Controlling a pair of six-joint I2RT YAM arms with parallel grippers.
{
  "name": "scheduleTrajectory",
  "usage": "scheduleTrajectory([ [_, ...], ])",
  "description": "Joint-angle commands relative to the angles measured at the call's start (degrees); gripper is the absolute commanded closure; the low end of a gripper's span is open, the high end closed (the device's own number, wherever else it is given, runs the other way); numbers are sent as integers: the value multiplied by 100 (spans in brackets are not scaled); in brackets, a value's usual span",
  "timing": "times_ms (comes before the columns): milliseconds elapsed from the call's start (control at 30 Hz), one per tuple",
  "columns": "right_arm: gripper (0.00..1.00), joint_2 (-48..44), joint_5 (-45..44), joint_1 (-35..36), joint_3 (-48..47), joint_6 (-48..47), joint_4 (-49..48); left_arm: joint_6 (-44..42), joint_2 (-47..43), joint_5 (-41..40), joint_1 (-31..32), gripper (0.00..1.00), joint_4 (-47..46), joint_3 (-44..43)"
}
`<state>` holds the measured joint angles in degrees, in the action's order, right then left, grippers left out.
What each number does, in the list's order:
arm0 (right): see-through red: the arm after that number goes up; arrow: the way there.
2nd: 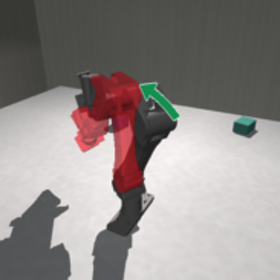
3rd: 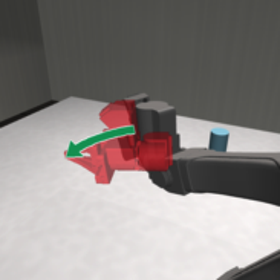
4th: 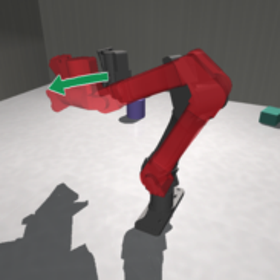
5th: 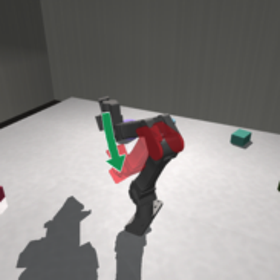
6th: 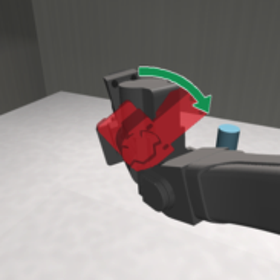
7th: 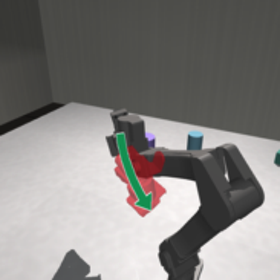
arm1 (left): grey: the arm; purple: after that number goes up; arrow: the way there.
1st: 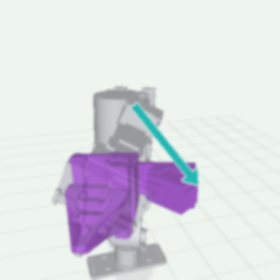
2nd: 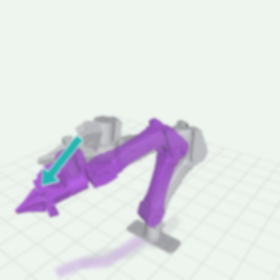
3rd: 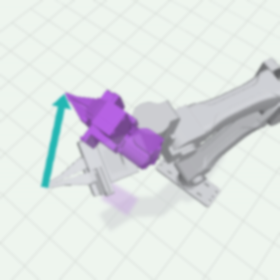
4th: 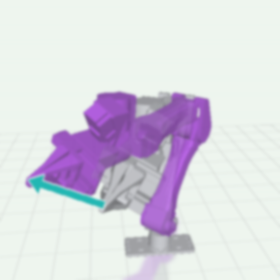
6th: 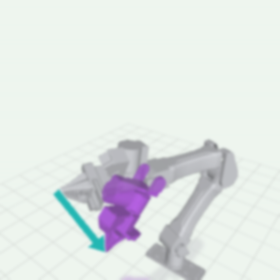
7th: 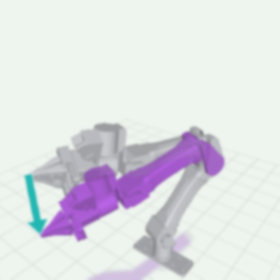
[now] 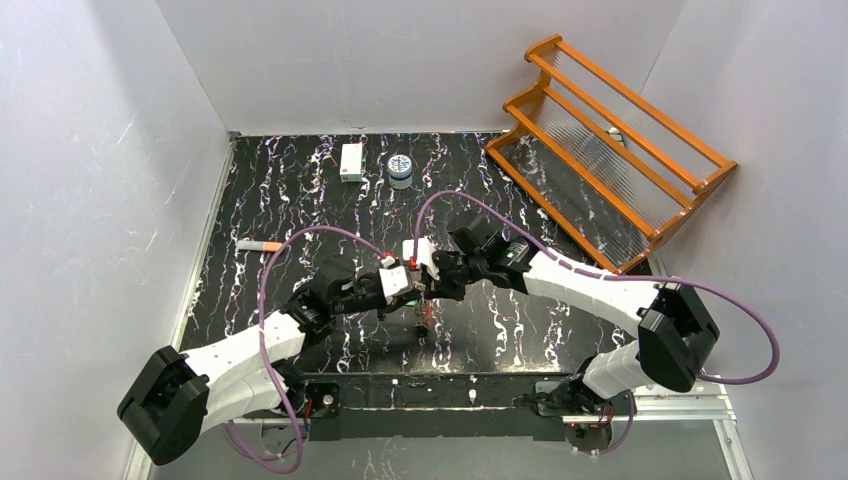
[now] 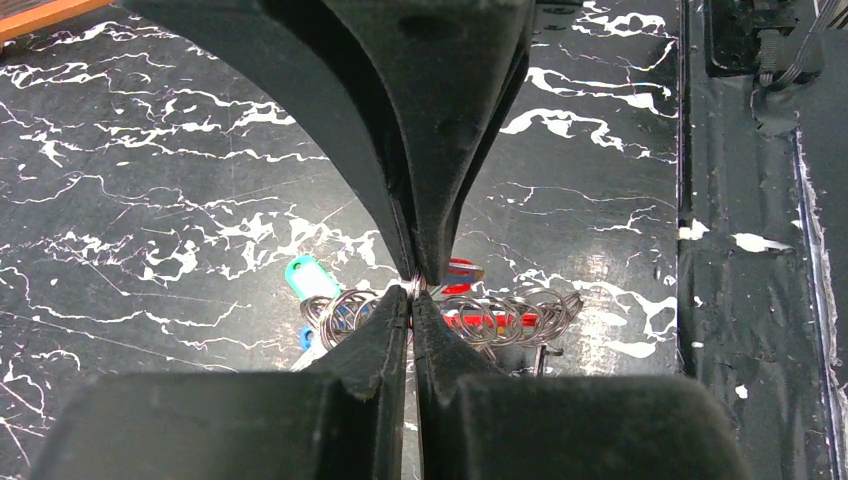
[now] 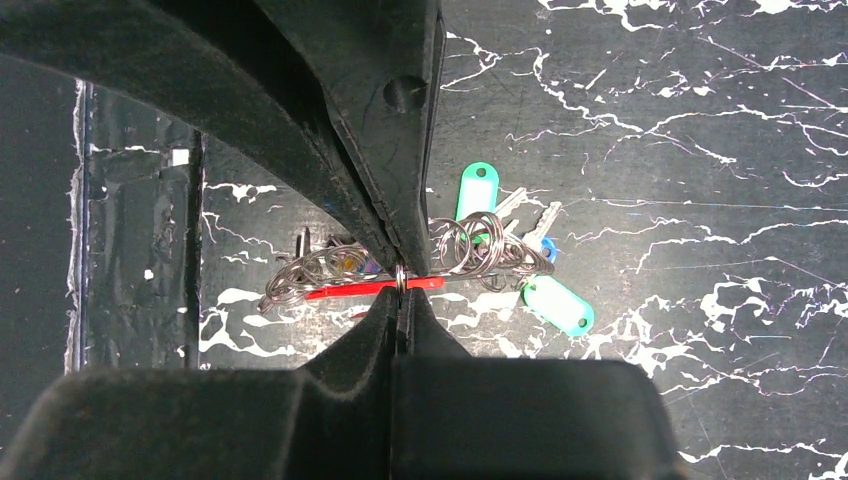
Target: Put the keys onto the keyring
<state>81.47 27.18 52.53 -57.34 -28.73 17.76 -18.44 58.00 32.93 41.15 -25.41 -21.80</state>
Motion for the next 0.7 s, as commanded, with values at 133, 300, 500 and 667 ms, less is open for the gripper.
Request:
scheduleTrajectory([
  [133, 65, -386, 329, -129, 122, 479, -1052, 189, -245, -273, 42, 100, -299, 179],
  [300, 28, -777, 636, -447, 671, 1432, -2107, 792, -560, -671, 43, 100, -1162, 617],
  [500, 21, -929, 1477, -1123, 959, 2504, -2803, 1432, -756, -936, 43, 100, -2416, 1041],
  [667, 25, -971, 1720, -1239, 1110, 2706, -3050, 1784, -903, -1089, 43, 100, -3365, 1411],
])
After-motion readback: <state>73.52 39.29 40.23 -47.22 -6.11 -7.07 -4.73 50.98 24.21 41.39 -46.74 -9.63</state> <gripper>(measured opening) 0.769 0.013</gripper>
